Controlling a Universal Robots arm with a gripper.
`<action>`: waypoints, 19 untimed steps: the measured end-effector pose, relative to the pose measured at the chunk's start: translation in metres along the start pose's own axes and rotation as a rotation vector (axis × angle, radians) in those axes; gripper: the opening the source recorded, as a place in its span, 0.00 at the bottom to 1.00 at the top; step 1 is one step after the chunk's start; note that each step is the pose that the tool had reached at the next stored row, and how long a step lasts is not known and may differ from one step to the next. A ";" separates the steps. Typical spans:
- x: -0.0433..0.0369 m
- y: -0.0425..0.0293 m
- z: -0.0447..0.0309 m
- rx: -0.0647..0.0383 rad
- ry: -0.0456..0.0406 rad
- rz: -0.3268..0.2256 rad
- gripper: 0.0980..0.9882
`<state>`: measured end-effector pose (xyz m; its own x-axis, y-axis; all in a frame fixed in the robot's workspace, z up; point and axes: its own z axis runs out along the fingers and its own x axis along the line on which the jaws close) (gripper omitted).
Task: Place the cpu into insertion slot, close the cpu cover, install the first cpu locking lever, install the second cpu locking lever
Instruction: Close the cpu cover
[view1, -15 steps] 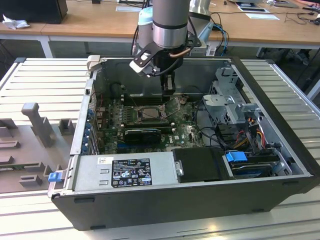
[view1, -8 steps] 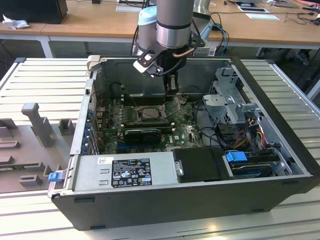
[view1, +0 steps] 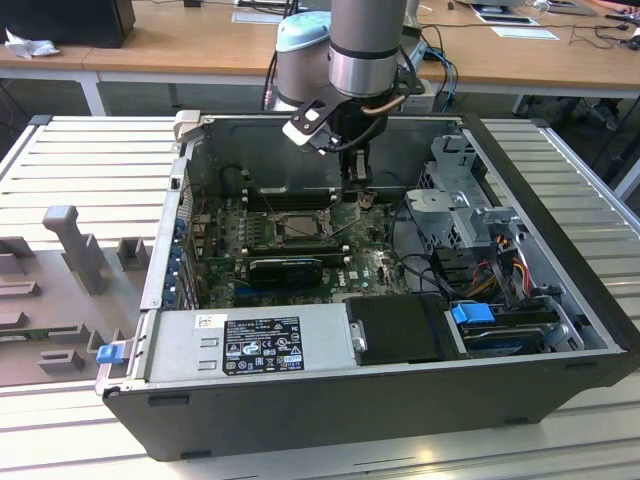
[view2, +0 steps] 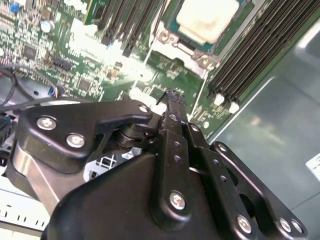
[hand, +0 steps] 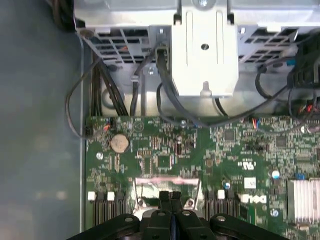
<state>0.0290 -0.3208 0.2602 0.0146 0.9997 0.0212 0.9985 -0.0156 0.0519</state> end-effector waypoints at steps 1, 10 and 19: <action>0.0000 0.0028 0.0002 0.000 -0.0001 0.000 0.01; 0.0008 0.0325 0.0079 0.000 0.0000 -0.008 0.01; 0.0002 0.0270 0.0201 0.012 0.0007 -0.012 0.01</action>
<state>0.0570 -0.3206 0.2416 0.0028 0.9998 0.0214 0.9992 -0.0037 0.0399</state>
